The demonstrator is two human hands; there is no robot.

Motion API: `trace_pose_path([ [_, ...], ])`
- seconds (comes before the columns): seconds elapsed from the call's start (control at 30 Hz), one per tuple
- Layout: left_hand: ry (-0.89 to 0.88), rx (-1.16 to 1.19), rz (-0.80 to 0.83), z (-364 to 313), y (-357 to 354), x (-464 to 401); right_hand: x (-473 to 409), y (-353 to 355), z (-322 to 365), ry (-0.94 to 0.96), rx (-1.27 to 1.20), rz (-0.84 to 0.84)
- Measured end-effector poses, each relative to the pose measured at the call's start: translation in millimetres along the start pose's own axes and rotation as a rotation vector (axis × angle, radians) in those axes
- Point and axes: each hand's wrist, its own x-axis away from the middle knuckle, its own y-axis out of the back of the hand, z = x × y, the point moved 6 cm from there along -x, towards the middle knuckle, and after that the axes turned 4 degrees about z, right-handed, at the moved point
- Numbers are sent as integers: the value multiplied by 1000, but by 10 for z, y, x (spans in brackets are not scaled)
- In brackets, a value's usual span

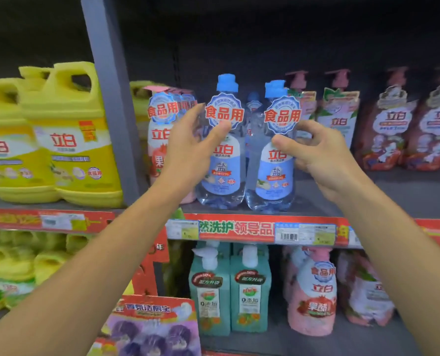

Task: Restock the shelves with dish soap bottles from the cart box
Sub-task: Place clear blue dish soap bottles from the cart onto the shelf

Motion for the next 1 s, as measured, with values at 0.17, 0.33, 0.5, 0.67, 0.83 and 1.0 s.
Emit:
trace_pose_path([
  [0.17, 15, 95, 26, 181, 5, 58, 96, -46, 40, -34, 61, -42],
  [0.33, 3, -22, 61, 197, -25, 159, 185, -123, 126, -37, 189, -48],
  [0.5, -18, -297, 38, 135, -57, 340, 291, -130, 87, -57, 252, -66],
  [0.67, 72, -537, 17, 107, -112, 572, 381, -225, -39, -49, 422, -81],
  [0.83, 162, -628, -58, 114, -201, 671, 421, -215, -128, -11, 444, -117],
  [1.0, 173, -644, -160, 120, -235, 658, 352, -150, -164, 12, 409, -65],
])
